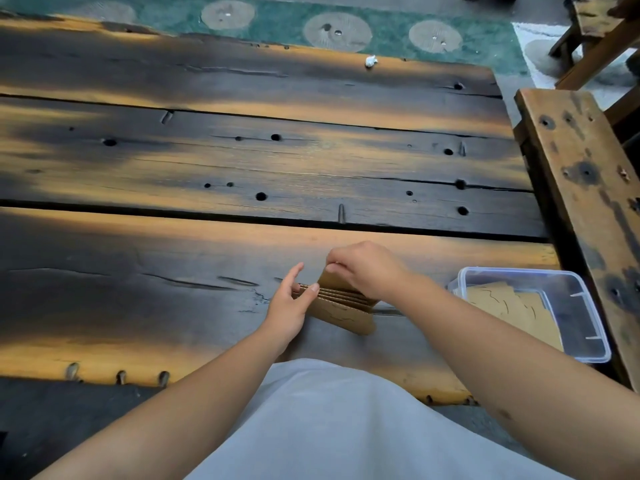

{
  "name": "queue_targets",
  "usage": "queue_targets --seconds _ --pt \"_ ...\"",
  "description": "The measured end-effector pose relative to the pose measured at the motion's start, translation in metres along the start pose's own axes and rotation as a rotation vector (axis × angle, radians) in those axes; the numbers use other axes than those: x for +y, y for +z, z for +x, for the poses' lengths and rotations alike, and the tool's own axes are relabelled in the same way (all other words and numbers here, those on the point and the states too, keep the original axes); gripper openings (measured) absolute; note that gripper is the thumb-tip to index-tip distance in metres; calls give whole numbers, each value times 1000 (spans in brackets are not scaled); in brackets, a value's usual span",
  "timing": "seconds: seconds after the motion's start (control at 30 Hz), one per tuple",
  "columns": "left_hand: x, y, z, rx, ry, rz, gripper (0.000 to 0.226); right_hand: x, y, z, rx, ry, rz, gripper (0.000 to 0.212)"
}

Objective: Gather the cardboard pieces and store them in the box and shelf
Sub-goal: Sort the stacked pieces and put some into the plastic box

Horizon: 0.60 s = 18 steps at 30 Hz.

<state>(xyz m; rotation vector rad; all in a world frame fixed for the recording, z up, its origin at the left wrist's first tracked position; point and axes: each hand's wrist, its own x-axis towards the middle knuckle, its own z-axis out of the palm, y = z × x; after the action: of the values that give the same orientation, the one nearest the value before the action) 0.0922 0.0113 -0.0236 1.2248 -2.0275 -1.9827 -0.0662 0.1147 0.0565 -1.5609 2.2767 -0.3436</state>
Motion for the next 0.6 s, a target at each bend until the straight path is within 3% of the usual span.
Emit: queue_targets --seconds 0.13,0.27,0.37,0.47,0.6 --pt "7 -2 0 -57 21 21 12 -15 23 11 -34 57 168 25" --pt "8 -4 -3 -83 14 -2 12 5 28 -12 -36 202 365 43" --pt "9 -3 -6 -78 -5 -36 13 23 35 -37 55 402 619 32" --pt "8 -2 -7 -65 -19 -71 13 20 45 -47 25 532 908 28" --pt "7 -2 -5 -64 -25 -75 12 17 50 -53 25 516 878 27"
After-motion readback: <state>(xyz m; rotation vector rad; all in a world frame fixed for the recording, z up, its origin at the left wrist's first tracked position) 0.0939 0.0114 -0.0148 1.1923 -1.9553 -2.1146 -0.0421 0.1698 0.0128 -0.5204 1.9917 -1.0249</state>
